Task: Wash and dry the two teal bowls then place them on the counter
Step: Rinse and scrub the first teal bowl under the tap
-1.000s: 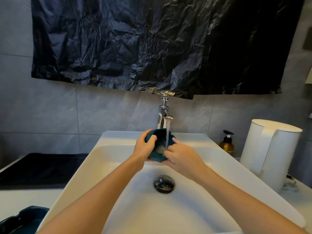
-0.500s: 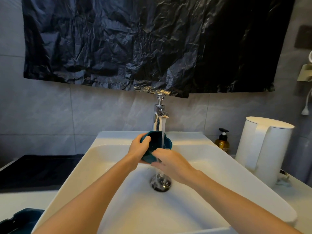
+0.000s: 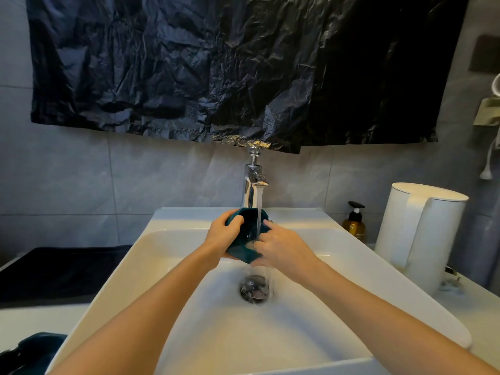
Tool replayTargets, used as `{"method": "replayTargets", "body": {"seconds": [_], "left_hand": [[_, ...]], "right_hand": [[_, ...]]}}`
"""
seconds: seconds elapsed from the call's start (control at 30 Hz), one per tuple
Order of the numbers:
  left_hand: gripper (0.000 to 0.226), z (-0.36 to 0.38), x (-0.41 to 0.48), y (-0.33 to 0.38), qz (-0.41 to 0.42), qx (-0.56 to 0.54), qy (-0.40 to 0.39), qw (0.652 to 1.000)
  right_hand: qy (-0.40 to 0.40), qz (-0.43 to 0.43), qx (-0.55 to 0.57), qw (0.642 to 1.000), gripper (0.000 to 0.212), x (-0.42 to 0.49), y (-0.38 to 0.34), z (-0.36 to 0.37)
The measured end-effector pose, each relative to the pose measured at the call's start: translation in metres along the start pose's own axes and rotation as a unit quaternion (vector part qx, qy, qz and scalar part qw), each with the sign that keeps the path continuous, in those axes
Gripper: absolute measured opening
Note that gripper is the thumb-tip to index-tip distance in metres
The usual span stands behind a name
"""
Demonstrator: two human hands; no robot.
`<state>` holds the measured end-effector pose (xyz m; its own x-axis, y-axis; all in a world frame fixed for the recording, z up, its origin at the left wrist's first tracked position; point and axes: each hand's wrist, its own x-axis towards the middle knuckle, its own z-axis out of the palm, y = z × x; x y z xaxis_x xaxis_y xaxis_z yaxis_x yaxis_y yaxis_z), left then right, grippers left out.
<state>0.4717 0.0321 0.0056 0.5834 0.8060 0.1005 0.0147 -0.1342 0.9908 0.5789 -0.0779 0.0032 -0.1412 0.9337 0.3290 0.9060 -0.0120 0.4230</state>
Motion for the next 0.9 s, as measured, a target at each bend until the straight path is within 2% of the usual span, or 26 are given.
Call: {"method": "replayTargets", "body": {"seconds": [0.1,0.27,0.4,0.47,0.53,0.63,0.73,0.8,0.83,0.9], "left_hand": [[0.03,0.002,-0.002,-0.004,-0.01,-0.043,0.009,0.999],[0.034,0.011,-0.003,-0.008,0.006,-0.089,0.011,0.996],[0.036,0.006,0.001,-0.006,0.007,-0.08,0.009,0.997],[0.035,0.002,0.001,-0.007,0.001,-0.083,0.017,0.996],[0.035,-0.002,0.0,-0.005,-0.014,-0.096,0.009,0.995],[0.032,0.001,-0.006,-0.004,-0.041,-0.094,-0.045,0.994],[0.031,0.006,-0.01,-0.005,-0.058,-0.083,-0.077,0.992],[0.032,0.007,-0.009,-0.004,-0.055,-0.079,-0.076,0.992],[0.033,0.007,-0.009,-0.004,-0.054,-0.079,-0.073,0.993],[0.036,0.006,-0.008,-0.005,-0.055,-0.072,-0.071,0.993]], "right_hand": [[-0.018,0.031,0.048,0.998,0.034,0.005,-0.009,0.0],[0.044,0.071,0.178,0.98,0.022,0.004,-0.016,0.003],[0.075,0.022,0.098,0.992,0.023,-0.006,-0.001,0.004],[0.065,0.025,0.073,0.995,0.029,-0.008,0.002,0.003],[0.072,0.029,0.112,0.991,0.031,-0.009,-0.002,0.001],[0.058,0.012,0.134,0.989,0.036,-0.004,-0.006,0.001],[0.029,-0.02,0.046,0.998,0.062,0.002,0.003,0.011],[0.03,0.013,-0.014,0.999,0.077,0.001,0.007,0.011],[0.035,0.021,-0.032,0.999,0.077,-0.001,0.007,0.011],[0.04,0.007,-0.013,0.999,0.066,-0.003,0.002,0.008]]}}
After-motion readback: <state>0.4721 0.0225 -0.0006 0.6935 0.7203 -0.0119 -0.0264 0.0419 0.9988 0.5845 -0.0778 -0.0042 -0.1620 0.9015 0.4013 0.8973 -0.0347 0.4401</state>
